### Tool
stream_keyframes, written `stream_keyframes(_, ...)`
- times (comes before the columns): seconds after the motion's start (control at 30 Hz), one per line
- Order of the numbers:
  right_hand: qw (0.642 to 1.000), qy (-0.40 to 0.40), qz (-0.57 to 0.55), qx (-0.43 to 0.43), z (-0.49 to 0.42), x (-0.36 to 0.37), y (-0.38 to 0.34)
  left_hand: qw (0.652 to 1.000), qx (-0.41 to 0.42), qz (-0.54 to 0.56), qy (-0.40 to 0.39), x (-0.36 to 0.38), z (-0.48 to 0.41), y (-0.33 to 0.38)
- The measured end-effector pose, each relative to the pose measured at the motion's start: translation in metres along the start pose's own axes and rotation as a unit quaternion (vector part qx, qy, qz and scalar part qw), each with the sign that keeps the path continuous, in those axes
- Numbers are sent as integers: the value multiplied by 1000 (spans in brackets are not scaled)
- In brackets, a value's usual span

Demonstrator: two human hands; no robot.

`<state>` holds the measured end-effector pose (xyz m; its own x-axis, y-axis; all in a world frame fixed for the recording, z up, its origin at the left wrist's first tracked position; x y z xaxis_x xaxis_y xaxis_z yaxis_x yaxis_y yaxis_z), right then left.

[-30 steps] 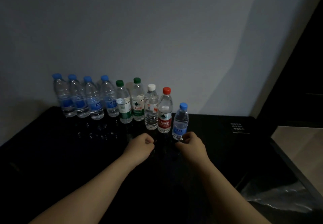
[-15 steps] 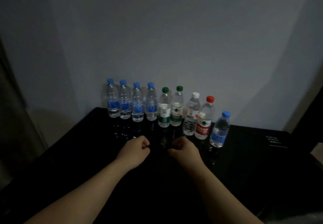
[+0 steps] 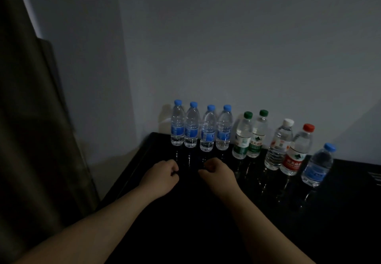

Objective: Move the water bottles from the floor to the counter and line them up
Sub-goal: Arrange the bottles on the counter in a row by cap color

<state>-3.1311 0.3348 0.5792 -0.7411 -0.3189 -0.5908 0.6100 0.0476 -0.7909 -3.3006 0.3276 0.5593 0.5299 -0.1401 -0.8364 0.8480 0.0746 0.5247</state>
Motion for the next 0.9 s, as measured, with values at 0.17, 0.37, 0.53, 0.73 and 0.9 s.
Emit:
stream_keyframes(0.17,1000,7,14,-15,-25,-7,-18,1000,25,-3,18,-19,-24,2)
stream_keyframes(0.37,999,-9,27,-39,-70,-21,-27,999,15,1,31,-41,-60,-7)
stream_keyframes(0.53,998,-16,29,-57,-111,-37,-28,998,1,-8,56,-59,-98,-6)
stream_keyframes(0.73,995,-28,69,-65,-166,-56,-39,996,6,-27,90,-83,-149,0)
stream_keyframes(0.9,989,2,128,-75,-208,-73,-53,992,35,-43,110,-108,-200,5)
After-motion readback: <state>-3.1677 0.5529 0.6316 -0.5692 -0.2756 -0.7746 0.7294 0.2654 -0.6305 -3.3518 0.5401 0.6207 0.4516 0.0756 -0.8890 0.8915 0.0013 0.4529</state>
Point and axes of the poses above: each hand's wrist, its own z-axis away from the middle knuckle, its own x-axis out of the palm, y = z × x, the point moved 5 cm from there along -z, towards the middle knuckle, and after that the axes turned 12 degrees about -y, right-handed, at the moved point
